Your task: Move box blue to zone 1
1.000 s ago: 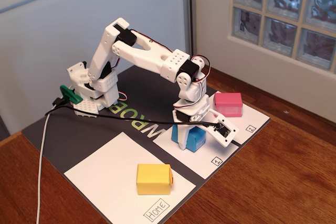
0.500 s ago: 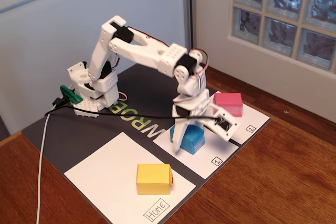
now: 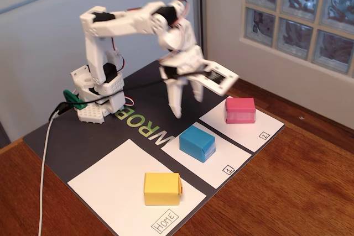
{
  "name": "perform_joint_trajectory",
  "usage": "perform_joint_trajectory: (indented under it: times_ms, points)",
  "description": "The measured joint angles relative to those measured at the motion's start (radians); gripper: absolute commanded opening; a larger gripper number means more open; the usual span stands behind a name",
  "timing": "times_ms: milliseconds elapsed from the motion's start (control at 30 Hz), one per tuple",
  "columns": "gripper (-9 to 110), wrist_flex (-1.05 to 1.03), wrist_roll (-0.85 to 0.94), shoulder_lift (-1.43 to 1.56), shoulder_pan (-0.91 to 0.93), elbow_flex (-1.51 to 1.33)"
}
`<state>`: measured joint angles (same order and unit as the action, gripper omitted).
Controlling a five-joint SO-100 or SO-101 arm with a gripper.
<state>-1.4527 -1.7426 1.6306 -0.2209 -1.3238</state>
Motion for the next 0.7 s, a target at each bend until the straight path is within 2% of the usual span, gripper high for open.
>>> perform_joint_trajectory:
  times_ms: [433, 700]
  points:
    - [0, -0.028, -0.006, 0.629, 0.028, -0.624]
    - [-1, 0.031, -0.006, 0.917, 0.064, -0.939]
